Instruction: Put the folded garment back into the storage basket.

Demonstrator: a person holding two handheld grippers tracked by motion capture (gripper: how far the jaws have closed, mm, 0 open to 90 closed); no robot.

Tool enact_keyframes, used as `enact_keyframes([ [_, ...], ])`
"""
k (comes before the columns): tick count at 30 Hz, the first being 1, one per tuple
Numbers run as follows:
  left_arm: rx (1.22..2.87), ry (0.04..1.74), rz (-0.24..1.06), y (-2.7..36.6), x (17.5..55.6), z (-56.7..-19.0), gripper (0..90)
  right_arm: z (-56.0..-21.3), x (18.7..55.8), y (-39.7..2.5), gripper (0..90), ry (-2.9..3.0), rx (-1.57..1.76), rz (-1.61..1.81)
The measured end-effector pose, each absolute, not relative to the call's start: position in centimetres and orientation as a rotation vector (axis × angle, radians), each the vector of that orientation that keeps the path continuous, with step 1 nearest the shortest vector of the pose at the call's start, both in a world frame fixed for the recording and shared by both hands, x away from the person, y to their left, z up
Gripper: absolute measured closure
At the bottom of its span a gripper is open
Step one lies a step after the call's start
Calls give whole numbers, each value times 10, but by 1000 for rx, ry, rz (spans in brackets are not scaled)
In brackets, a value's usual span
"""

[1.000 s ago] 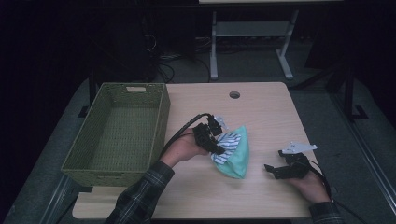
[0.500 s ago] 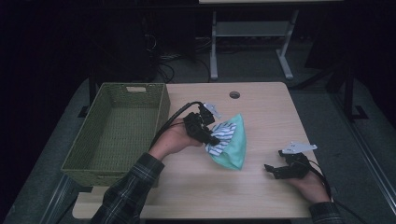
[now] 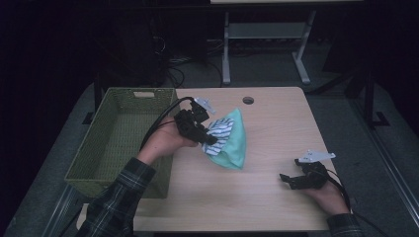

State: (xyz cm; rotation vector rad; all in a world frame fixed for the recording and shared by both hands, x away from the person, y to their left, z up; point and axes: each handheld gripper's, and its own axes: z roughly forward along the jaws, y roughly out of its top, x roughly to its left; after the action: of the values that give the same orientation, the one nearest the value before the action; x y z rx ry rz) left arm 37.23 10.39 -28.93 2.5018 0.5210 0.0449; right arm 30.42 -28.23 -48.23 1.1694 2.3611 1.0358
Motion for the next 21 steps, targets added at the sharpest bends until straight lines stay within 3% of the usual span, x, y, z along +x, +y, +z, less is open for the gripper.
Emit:
enact_keyframes([
  [21, 2400, 771, 189, 200, 363, -264, 721, -484, 307, -281, 29, 2351, 1210, 1003],
])
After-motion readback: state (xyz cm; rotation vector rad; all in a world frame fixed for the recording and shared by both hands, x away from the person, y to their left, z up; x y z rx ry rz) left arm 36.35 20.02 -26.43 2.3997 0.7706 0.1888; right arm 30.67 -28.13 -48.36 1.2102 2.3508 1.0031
